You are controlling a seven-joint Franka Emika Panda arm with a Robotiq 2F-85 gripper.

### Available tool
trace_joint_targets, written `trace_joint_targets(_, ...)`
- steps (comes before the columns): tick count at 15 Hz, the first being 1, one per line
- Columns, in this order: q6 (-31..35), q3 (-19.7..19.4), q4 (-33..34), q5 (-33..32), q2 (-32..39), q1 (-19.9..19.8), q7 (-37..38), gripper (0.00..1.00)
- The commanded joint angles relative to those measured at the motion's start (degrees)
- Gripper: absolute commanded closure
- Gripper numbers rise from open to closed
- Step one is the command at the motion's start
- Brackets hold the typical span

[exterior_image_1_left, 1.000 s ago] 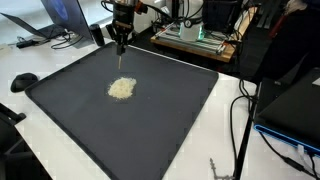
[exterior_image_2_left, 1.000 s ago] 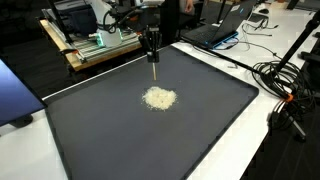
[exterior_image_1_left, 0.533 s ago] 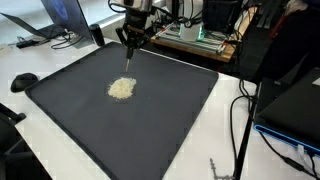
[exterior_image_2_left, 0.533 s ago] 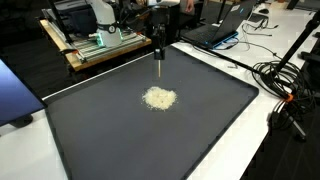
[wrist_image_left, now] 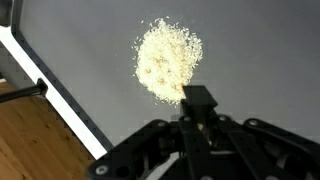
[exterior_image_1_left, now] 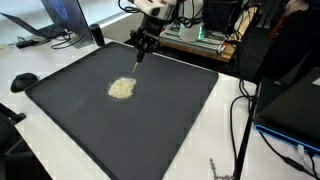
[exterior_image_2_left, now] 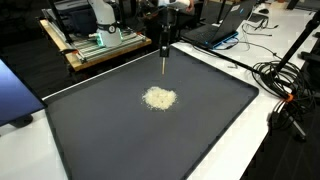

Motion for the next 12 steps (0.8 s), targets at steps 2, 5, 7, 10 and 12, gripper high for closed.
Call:
trace_joint_targets(2,-0.34,0.89,0.03,-0.79,0.09,-0.32,0.7,0.88)
trace_joint_targets(5,-0.37,0.87,0.06,-0.88,0.12,-0.33,0.7,0.88)
trace_joint_targets(7,-3.13,0.72,1.32,-3.83,1.17,1.32,3.05,0.97)
trace_joint_targets(10,-8.63,3.33,3.1,-7.0,2.49,2.64,4.69,0.97)
trace_joint_targets(12,-12.88,5.22,4.45,-8.99,3.82,4.16,5.23,0.97)
